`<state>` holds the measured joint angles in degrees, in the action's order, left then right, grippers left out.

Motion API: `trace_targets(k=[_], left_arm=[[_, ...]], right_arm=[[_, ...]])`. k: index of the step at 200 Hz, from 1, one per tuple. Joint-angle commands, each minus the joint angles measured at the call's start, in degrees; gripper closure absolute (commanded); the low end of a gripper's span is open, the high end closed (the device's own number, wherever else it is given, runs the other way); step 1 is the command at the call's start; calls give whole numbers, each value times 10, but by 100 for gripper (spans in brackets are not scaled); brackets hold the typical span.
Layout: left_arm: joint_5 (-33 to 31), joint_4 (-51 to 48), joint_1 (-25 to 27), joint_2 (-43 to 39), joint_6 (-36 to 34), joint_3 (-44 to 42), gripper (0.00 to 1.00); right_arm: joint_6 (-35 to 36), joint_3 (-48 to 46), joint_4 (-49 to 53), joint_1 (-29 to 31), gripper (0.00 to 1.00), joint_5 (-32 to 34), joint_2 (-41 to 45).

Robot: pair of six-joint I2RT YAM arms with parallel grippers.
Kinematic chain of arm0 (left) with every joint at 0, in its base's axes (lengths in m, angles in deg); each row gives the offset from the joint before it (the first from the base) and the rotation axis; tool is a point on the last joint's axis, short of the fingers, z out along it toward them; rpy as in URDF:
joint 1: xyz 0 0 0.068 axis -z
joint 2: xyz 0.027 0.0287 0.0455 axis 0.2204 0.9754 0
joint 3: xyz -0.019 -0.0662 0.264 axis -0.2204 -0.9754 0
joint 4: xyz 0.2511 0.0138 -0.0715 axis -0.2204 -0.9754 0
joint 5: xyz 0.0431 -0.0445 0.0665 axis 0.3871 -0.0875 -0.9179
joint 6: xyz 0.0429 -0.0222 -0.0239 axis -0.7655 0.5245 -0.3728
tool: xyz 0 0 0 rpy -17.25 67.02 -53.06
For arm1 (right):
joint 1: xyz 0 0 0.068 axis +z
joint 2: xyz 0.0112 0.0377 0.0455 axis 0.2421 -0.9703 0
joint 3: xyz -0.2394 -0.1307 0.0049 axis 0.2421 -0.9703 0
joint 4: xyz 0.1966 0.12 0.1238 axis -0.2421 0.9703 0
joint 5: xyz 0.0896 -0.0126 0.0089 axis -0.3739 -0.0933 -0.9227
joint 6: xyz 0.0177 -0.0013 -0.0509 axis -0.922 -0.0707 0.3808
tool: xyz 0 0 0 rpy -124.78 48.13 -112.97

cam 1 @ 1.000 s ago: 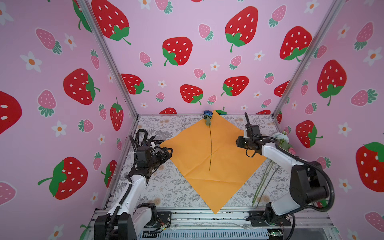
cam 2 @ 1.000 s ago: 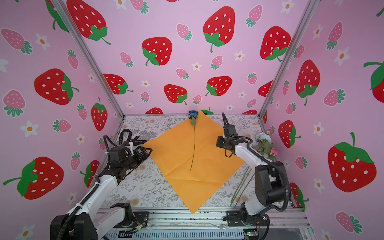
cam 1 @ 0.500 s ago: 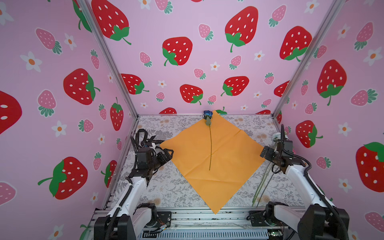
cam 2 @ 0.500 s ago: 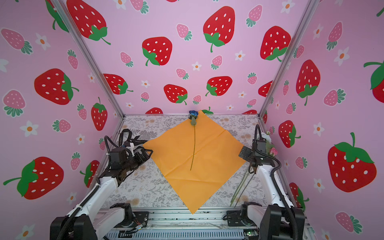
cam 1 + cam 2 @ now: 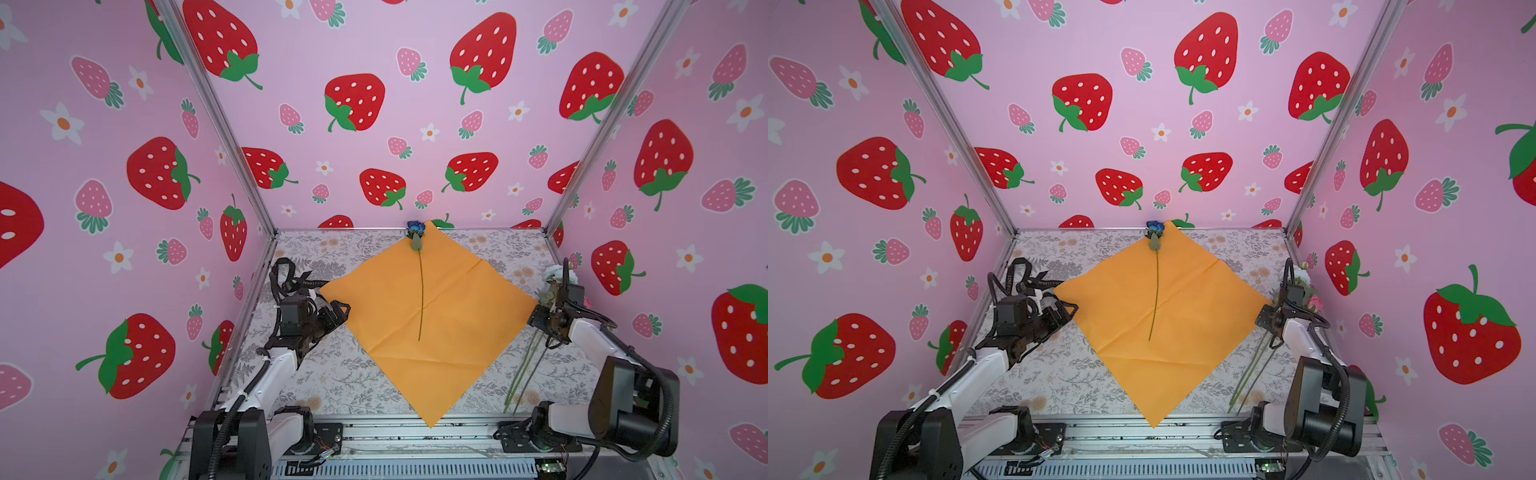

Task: Tie the bouquet of fake flowers
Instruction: 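Grasp the white rose stem with the right gripper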

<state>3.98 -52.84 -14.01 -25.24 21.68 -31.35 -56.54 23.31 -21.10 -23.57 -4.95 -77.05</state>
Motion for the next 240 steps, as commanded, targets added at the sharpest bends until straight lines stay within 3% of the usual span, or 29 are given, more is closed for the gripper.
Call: trace_targets(k=[1, 23, 67, 221, 240], left_arm=[[7, 19, 4, 4, -5, -3, 1], [5, 17, 5, 4, -6, -1, 1], [4, 11, 6, 1, -8, 0, 1], [3, 2, 11, 4, -10, 5, 1], [3, 1, 11, 3, -10, 5, 1]], right_arm=[[10, 0, -21, -13, 38, -16, -21], [7, -2, -39, -18, 55, -38, -36], [5, 0, -49, -20, 65, -45, -47], [-9, -15, -48, -26, 74, -14, -16], [-11, -20, -52, -28, 80, -17, -23]])
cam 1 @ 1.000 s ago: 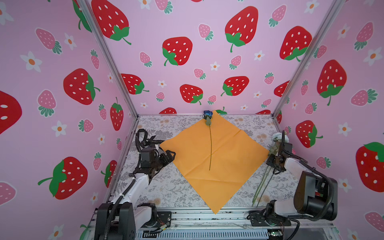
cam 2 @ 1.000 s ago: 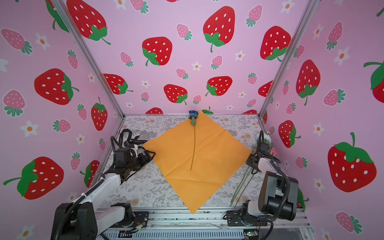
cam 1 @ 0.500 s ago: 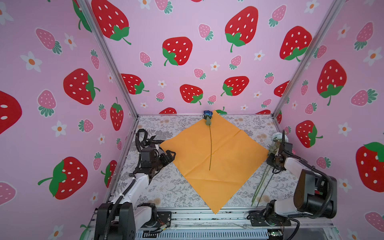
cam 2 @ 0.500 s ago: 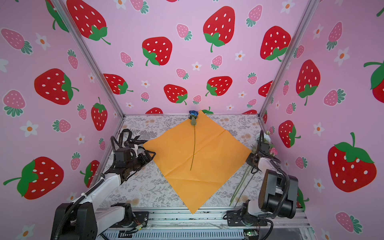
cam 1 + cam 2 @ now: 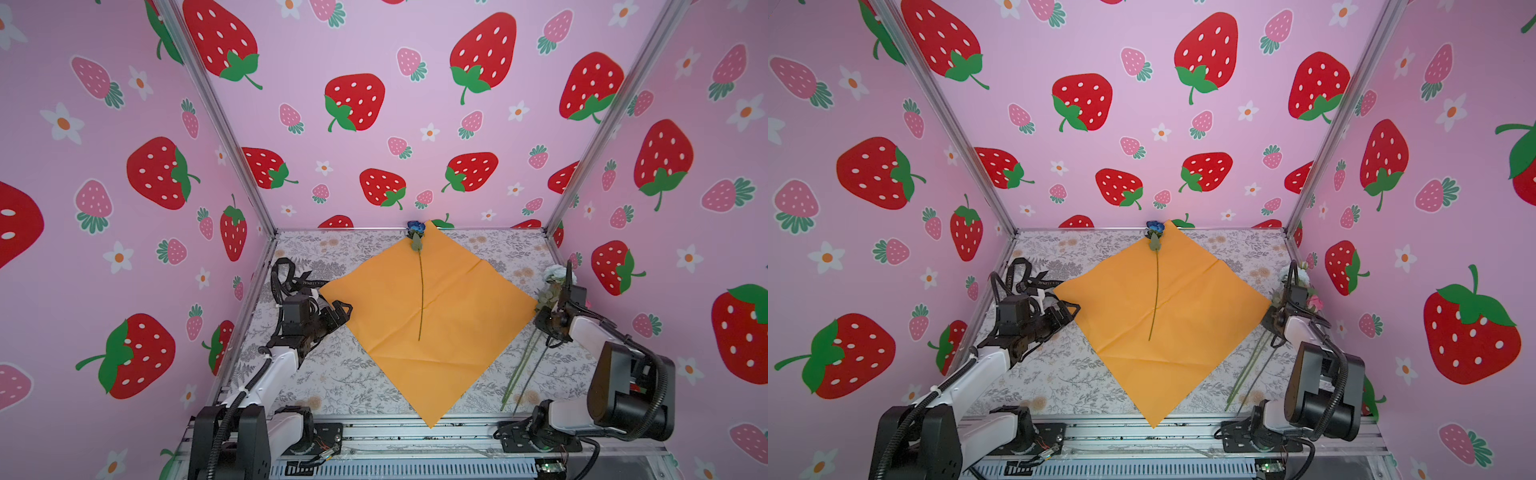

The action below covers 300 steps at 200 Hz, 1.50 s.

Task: Tie the bouquet of fake flowers
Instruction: 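Grasp the white rose stem with the right gripper, then carry the white rose over the paper and lay it beside the blue rose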

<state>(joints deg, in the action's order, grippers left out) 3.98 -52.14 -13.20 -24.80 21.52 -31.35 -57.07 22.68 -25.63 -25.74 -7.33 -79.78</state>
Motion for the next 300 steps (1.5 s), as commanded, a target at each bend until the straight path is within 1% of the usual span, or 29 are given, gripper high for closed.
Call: trace_targets(k=[1, 40, 79, 108, 113, 136, 172, 189, 221, 238, 250, 268, 287, 300], left_arm=[[3, -6, 3, -2, -8, 5, 1], [2, -11, 3, -5, -9, 7, 1], [0, -14, 3, -10, -10, 7, 1], [-1, -15, 3, -13, -9, 7, 1], [-1, -15, 4, -13, -9, 7, 1], [-3, -19, 4, -17, -8, 6, 1], [-4, -19, 5, -20, -7, 5, 1], [-5, -17, 6, -21, -6, 4, 1], [-7, -16, 9, -21, -3, 3, 1], [-8, -17, 9, -21, -2, 2, 1], [-10, -17, 10, -21, -2, 1, 1], [-12, -17, 10, -20, -1, 1, 1], [-12, -17, 11, -18, 1, 2, 1], [-10, -17, 13, -16, 1, 3, 1]], right_arm=[[-6, -14, -7, -7, 81, 6, 4], [-10, -24, -25, -8, 81, -10, -15], [-8, -28, -33, -8, 81, -9, -32], [-3, -24, -21, -8, 98, 1, -30], [-1, -21, -15, -8, 100, 4, -25], [6, -5, 19, -8, 100, 19, 5], [20, 29, 77, -8, 100, 28, 80], [22, 44, 96, -8, 100, 7, 118], [5, 74, 109, 2, 100, -60, 172], [-10, 93, 111, 25, 100, -83, 182], [-24, 106, 107, 53, 100, -89, 181], [-50, 120, 85, 111, 100, -82, 170], [-72, 136, 66, 177, 100, -58, 143], [-86, 146, 23, 216, 100, -58, 115]])
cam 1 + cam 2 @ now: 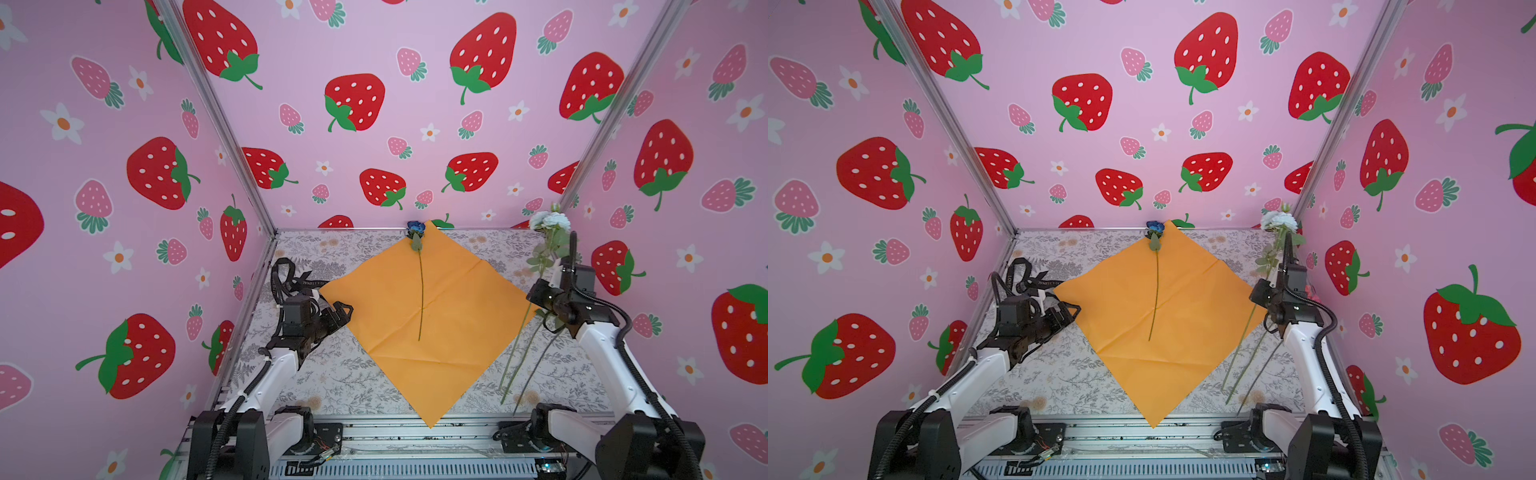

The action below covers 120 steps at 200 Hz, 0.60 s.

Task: Tie the bouquet of fake flowers
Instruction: 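Carry the white rose over the paper and lay it beside the blue rose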

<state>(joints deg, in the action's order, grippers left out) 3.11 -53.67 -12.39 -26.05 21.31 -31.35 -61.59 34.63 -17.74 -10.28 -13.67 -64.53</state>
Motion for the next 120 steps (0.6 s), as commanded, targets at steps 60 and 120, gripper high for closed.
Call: trace_targets(k=[60, 120], left_arm=[[-2, -3, 22, 11, 4, 9, 1], [-5, -6, 48, 19, 0, 15, 1]], right_arm=[[-64, 130, -149, 180, 100, -8, -251], [-88, 265, -190, 228, 100, -14, -426]])
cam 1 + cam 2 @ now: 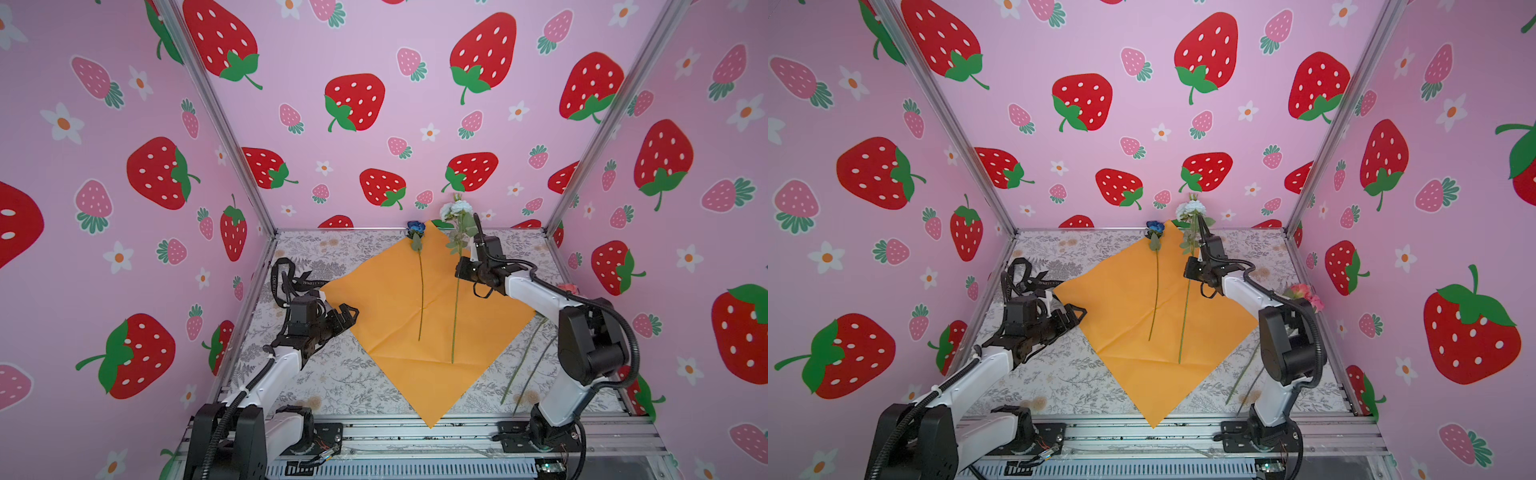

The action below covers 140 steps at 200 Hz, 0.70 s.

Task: Tie the bouquet of fake flowers
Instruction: 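Carry the white rose over the paper and lay it beside the blue rose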

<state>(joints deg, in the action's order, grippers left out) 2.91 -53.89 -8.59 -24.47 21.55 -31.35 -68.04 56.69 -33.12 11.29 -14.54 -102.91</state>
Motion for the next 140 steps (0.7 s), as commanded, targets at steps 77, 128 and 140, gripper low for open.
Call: trace_targets(k=[77, 128, 140], left_arm=[[-17, -23, 15, -7, -14, 16, 1], [-17, -16, 16, 4, -14, 18, 1], [-16, -15, 17, 6, -13, 17, 1]], right_arm=[[-43, 139, -33, 26, 100, -43, -183], [-42, 169, -25, 26, 100, -75, -235], [-41, 173, -21, 26, 100, -75, -244]])
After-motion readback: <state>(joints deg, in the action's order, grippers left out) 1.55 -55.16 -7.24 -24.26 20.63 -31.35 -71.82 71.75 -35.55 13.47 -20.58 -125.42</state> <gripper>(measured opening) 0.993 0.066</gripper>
